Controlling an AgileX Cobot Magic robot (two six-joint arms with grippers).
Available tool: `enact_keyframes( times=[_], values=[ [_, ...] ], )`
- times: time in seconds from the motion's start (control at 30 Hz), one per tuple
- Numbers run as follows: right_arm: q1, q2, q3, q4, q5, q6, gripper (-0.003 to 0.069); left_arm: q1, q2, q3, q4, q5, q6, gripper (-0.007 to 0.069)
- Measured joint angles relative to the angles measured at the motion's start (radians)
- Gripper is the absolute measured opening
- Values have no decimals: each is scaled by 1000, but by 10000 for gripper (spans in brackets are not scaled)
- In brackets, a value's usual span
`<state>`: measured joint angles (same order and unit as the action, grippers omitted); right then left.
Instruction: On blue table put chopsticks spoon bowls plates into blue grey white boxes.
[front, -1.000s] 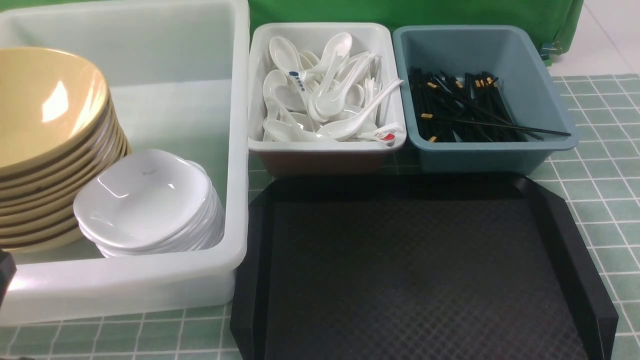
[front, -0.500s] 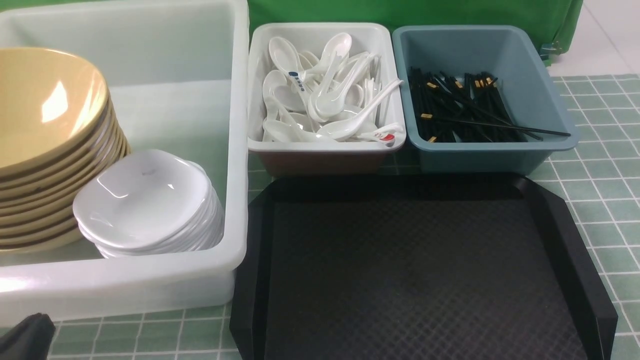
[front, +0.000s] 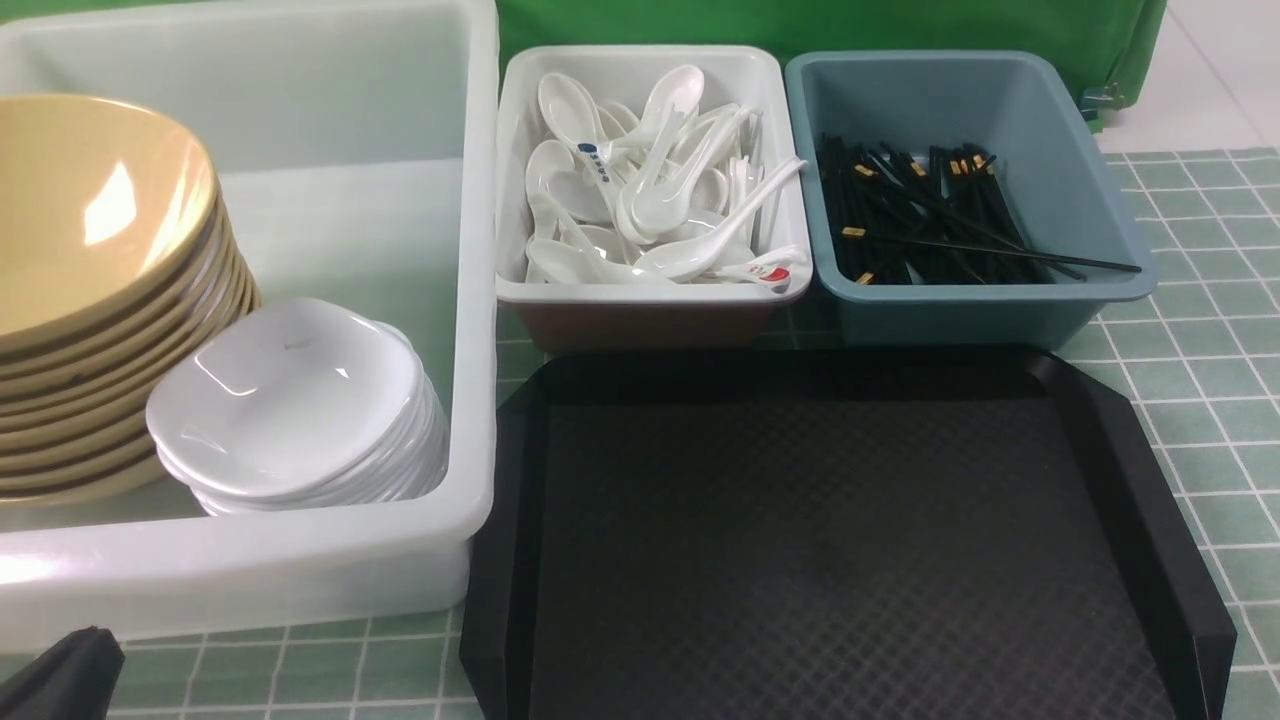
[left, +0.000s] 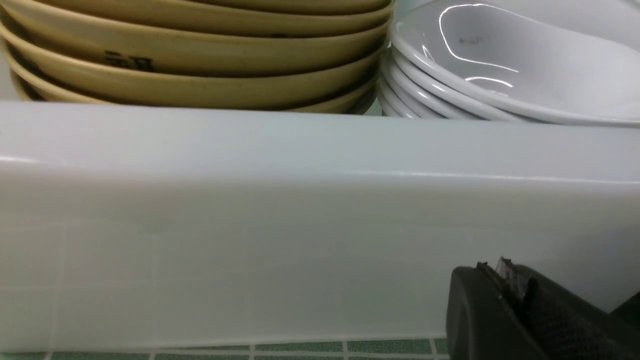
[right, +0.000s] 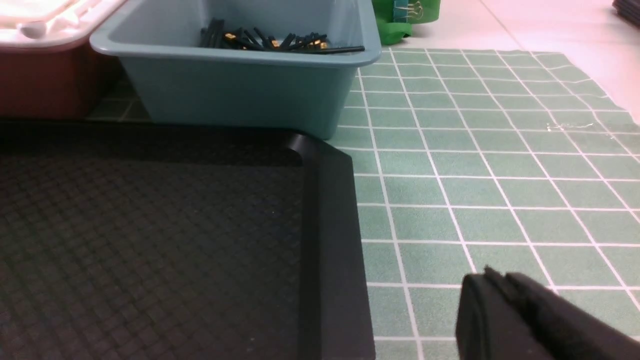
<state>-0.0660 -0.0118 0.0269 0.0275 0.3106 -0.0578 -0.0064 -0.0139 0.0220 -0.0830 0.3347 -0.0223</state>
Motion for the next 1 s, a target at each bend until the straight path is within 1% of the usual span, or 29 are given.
enact_keyframes(
  times=[1.0],
  values=[
    [0,0,0,0,0,0,96,0,0,0,-2,0,0,4]
  ],
)
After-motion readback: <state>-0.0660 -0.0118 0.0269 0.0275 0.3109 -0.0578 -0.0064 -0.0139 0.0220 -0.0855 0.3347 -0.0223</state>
